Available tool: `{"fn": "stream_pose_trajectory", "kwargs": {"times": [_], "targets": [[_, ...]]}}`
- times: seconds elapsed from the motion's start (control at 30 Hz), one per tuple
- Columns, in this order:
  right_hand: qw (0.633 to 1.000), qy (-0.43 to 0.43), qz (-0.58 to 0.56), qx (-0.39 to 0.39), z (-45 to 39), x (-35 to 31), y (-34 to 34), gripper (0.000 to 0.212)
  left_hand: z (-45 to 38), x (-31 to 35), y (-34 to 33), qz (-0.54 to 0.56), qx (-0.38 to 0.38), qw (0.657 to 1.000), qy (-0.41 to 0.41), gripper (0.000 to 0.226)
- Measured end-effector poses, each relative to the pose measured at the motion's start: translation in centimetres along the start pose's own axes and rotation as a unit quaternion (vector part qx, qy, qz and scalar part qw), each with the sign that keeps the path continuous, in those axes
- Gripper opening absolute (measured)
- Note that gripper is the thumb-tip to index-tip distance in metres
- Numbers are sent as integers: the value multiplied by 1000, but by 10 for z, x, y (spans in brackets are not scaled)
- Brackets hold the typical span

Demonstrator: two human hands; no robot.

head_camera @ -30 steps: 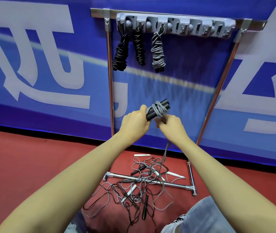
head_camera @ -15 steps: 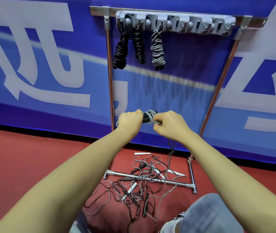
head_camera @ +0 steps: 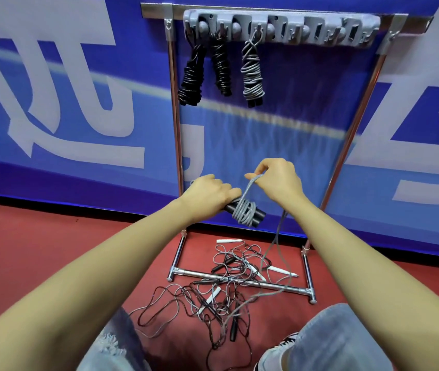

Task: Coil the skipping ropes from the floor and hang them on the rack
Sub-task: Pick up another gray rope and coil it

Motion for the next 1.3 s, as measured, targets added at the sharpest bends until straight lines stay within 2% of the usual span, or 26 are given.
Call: {"fn": "stream_pose_trajectory", "kwargs": {"times": [0.2,0.33,0.4,0.43,0.5,0.6,0.67,0.83,0.97,1.1,1.17,1.2,1.3], "targets": [[999,7,-48,-9,1,8,-9,32,7,-4,25,7,109,994,7,14],[998,7,-67,9,5,6,-5,35,3,-17,35,115,113,984,71,5],[1000,5,-30,9,9,2,-5,20,3,-32,37,202,108,959,167,6],[1000,4,1,11,12,-2,-4,13,2,-40,29,253,69,939,224,9],[999,12,37,16,16,-9,-6,19,3,-47,13,329,12,891,311,16],[997,30,68,11,22,-14,-14,22,10,-58,1,414,24,819,397,15],[995,39,89,4,25,-17,-19,23,12,-64,-7,416,8,803,427,15],[987,80,134,-29,31,-33,-23,19,10,-63,-24,327,-87,834,436,15],[955,131,265,-19,38,-49,-23,16,10,-61,-34,209,-175,874,403,18],[917,176,358,-9,43,-63,-26,17,5,-51,-37,95,-238,914,315,24],[909,185,373,-12,44,-66,-28,8,2,-44,-36,56,-257,928,264,24],[909,185,374,-15,44,-67,-28,2,0,-40,-36,38,-264,935,234,24],[923,160,350,-17,40,-62,-25,2,-3,-25,-34,3,-276,949,154,24]]}}
Point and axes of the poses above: each hand's wrist, its own z-axis away from the middle knuckle, its own y-axis out of the back of the hand, x = y × z, the point moved 10 cm from there along -z, towards the middle knuckle, and after that the axes turned 11 degrees about -x, right-handed, at the moved point
